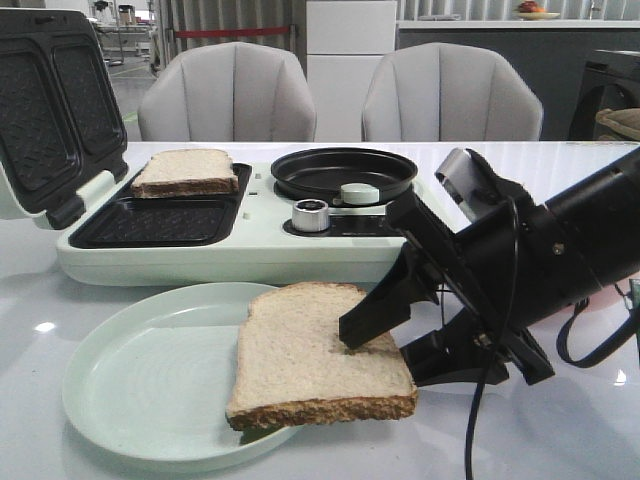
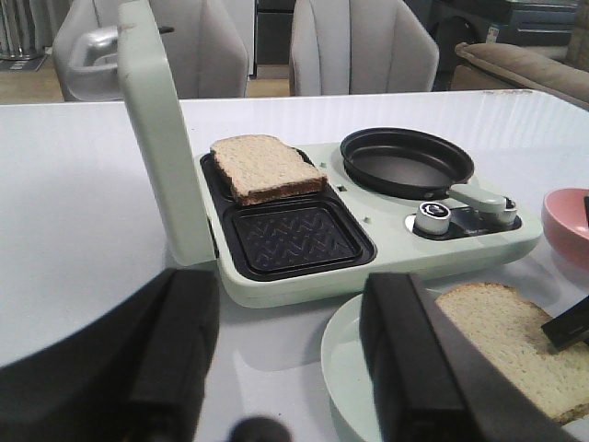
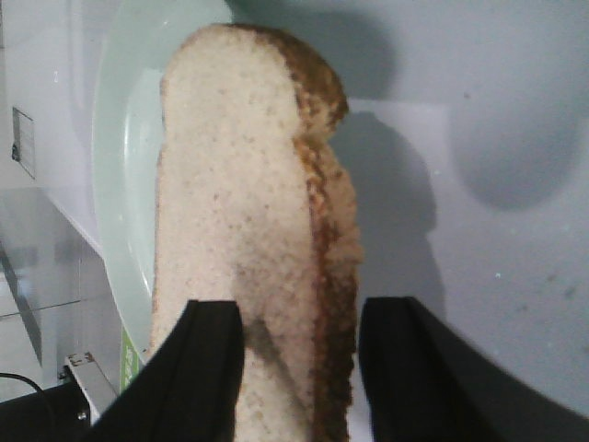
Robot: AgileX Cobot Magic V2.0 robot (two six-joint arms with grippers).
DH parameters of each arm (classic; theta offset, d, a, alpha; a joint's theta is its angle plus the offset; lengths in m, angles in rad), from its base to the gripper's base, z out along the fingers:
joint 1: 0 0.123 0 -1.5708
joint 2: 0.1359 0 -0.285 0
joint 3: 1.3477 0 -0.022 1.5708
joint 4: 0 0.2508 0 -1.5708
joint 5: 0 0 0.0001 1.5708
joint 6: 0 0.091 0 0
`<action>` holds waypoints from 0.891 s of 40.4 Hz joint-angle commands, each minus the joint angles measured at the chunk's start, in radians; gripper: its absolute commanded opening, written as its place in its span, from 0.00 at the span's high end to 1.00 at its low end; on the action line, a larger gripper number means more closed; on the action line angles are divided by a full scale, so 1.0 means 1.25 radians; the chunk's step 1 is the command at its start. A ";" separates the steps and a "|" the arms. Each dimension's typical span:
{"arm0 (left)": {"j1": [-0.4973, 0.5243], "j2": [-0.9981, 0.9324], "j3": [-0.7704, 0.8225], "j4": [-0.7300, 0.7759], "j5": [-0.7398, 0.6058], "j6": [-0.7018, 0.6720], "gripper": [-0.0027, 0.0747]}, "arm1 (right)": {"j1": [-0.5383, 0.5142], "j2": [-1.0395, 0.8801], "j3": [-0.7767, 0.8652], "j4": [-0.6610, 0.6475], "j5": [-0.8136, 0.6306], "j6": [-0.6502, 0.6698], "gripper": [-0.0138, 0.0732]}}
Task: Make breakfast with bread and shrimp
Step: 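Reach the right gripper to the plate and grasp the remaining bread slice, then carry the bread with the right gripper onto the nearer grill plate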
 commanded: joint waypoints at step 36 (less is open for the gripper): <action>-0.006 0.007 -0.023 -0.002 -0.070 -0.007 0.44 | 0.002 -0.204 -0.070 0.088 0.128 -0.072 0.62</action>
